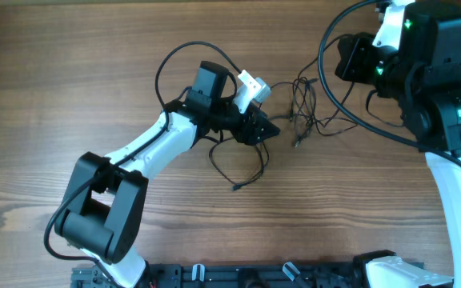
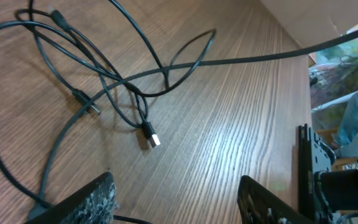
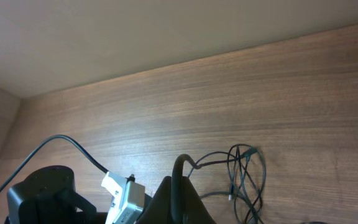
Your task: Untangle cables
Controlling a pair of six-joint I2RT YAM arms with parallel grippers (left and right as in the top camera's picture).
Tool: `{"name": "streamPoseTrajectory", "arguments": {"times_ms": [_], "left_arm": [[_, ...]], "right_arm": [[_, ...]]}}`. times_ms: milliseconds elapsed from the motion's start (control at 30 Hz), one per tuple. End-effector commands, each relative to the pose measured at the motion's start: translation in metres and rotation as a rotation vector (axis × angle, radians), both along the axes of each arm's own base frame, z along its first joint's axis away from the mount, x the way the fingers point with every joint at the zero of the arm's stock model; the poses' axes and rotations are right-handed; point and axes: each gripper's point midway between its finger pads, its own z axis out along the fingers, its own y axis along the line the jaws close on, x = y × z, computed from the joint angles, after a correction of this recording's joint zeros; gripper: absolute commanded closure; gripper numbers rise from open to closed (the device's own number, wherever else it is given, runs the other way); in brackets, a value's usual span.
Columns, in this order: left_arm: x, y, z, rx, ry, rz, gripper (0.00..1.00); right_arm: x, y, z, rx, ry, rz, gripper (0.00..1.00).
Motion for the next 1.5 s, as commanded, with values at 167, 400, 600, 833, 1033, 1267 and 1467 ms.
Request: {"name": "streamPoseTrajectory", "arguments": {"times_ms": [167, 400, 600, 833, 1033, 1267, 1467], "left_arm": [[-0.027, -0.028, -0.006, 0.024, 0.019, -0.067, 0.32], [0.022, -0.006, -0.068, 0.31, -0.025, 0.278, 0.33], [0.082, -0.001, -0.035, 0.257, -0.261, 0.473, 0.21], [0.088, 0.007, -0.058, 0.297, -0.241, 0.494, 0.18], [0.076, 0.001, -0.094, 0.311, -0.162, 0.428, 0.17], [0.11, 0.036, -0.084, 0.367, -0.172, 0.671, 0.96], [0.149, 0.178, 0.049, 0.421, -0.323, 1.041, 0.96]], "right_arm": [[0.0, -0.002, 0.007, -0.01, -0.022, 0.007, 0.96], [-0.006, -0.003, 0.0, -0.019, 0.015, 0.007, 0.96], [-0.009, -0.003, -0.004, -0.037, 0.029, 0.02, 0.96], [-0.011, 0.003, -0.005, -0.02, 0.036, 0.055, 0.96], [-0.011, 0.004, -0.004, -0.024, 0.031, 0.066, 0.96], [-0.014, -0.001, -0.011, -0.048, 0.058, 0.046, 0.96], [0.002, -0.069, -0.041, -0.27, 0.142, -0.285, 0.96]]}}
